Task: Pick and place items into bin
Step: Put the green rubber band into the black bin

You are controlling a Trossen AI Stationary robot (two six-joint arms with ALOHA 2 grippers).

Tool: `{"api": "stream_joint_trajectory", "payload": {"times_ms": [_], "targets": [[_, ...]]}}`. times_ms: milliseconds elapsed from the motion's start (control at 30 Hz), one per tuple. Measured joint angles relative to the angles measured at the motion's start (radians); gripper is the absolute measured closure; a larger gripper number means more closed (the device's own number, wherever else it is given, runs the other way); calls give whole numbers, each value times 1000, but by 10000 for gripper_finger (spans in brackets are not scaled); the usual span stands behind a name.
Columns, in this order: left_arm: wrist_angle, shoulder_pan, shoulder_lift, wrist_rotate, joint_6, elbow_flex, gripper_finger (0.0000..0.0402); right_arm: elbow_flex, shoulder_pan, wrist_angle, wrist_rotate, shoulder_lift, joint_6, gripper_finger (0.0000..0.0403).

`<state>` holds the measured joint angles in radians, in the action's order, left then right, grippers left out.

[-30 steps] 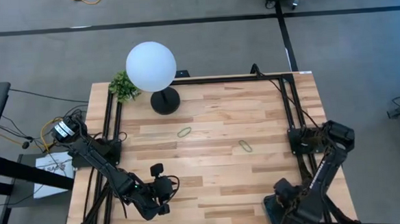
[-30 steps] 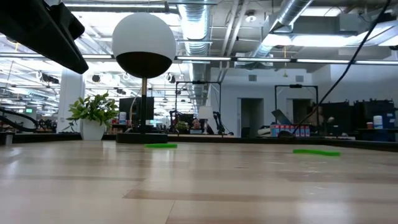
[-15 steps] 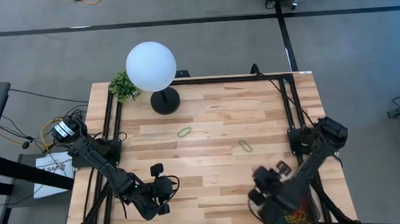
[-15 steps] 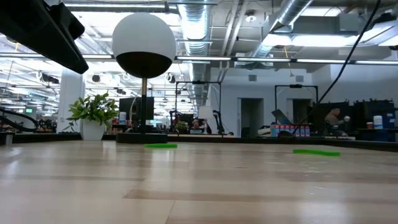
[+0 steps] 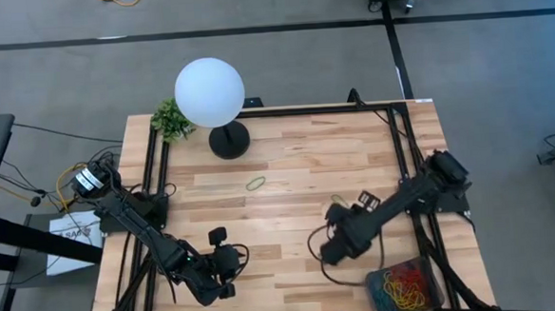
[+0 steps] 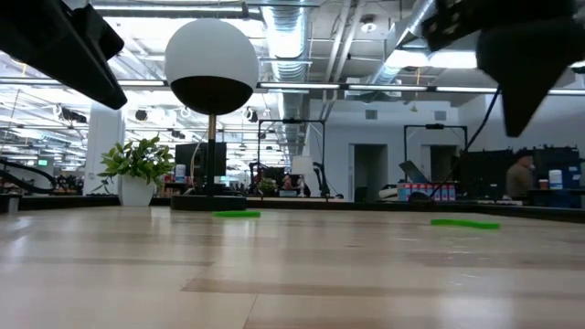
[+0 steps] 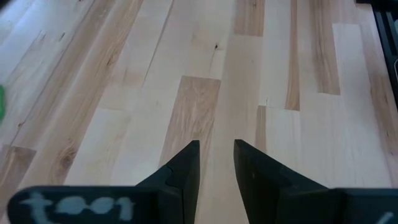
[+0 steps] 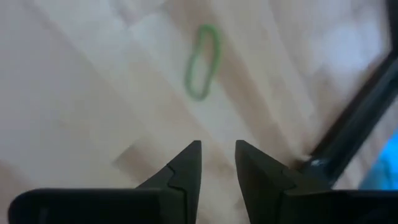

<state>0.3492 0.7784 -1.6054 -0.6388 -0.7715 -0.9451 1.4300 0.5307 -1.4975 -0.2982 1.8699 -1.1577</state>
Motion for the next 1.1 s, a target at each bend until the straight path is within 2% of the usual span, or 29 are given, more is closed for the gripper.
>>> {"api": "stream_joint_trajectory", "payload": {"times_ms": [233,333,467,533,600,767,933,1100], "targets": [[0,0,0,6,-6,0,312,-23,-133,-31,-21,-34,144,310],[0,3,0,7,-10,0,312,-79,-182,-26,-27,-107,138,310],[6,5,0,7,-8,0,312,-180,-216,-1,-99,-274,51,310],[6,5,0,7,-4,0,312,-254,-221,87,-150,-372,-14,310],[6,5,0,6,-2,0,312,-343,-213,234,-156,-463,-63,310],[5,3,0,6,6,0,312,-588,-154,697,-146,-581,-8,310],[5,3,0,5,5,0,312,-738,-120,946,-153,-543,-9,310],[4,3,0,-4,5,0,312,-765,-118,1014,-153,-423,-13,310]]}}
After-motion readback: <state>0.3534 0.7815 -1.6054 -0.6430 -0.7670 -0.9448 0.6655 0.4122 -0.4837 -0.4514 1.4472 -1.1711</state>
